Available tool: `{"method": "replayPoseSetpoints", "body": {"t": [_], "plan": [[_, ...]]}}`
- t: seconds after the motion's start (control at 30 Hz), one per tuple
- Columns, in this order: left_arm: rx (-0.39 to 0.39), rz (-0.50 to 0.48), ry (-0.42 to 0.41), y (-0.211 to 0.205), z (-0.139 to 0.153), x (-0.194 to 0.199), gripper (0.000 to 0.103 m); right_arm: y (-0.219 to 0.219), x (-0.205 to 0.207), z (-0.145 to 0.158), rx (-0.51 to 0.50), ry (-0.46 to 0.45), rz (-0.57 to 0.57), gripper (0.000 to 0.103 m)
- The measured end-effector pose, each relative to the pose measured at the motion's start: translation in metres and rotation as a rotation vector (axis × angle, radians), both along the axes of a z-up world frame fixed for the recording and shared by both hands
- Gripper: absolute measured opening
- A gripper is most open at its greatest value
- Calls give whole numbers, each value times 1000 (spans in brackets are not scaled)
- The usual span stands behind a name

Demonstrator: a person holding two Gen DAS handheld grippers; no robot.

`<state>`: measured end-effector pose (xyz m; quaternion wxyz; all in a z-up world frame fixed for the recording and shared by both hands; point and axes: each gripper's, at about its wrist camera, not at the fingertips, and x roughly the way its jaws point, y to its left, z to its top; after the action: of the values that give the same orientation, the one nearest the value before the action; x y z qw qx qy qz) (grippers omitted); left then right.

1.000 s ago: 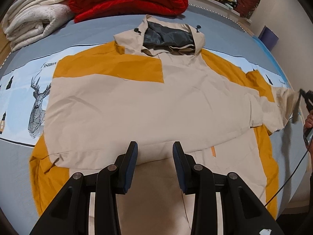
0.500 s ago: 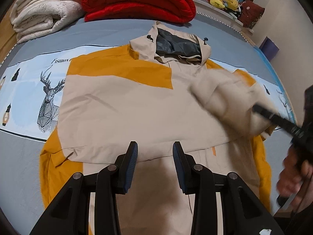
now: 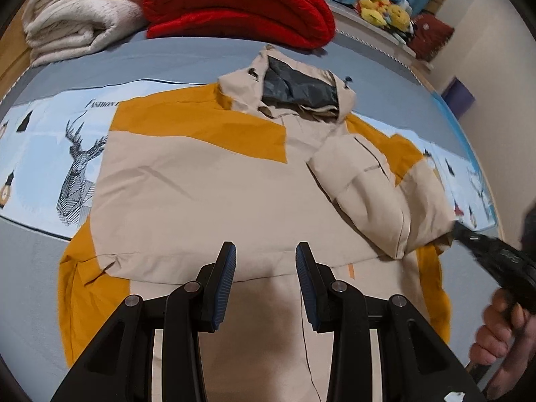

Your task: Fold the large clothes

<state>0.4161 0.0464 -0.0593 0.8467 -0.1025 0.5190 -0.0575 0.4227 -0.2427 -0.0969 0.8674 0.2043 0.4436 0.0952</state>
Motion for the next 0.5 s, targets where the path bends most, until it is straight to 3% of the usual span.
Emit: {"method": "replayPoseSetpoints", "body": {"t": [0.07,0.17,0.2,0.23,0.3,0.5], "plan": [[21,-25,-3,-8,-2,2,33,2,12,-23,37,83,25,10],[39,-35,-6,-13,-6,7,33,10,30,-45,81,138,61,12],[39,-32,-3,-13,-8,8,33,11,33,-50,80,150,64,21],[38,-27,3,-12,-10,10,33,13,37,-56,92,164,64,36],[40,-21,11,-10,-13,14,33,12,42,-70,132,201,40,46],[32,-8,15,1,-13,20,33,12,58,-89,251,222,-8,46]]}}
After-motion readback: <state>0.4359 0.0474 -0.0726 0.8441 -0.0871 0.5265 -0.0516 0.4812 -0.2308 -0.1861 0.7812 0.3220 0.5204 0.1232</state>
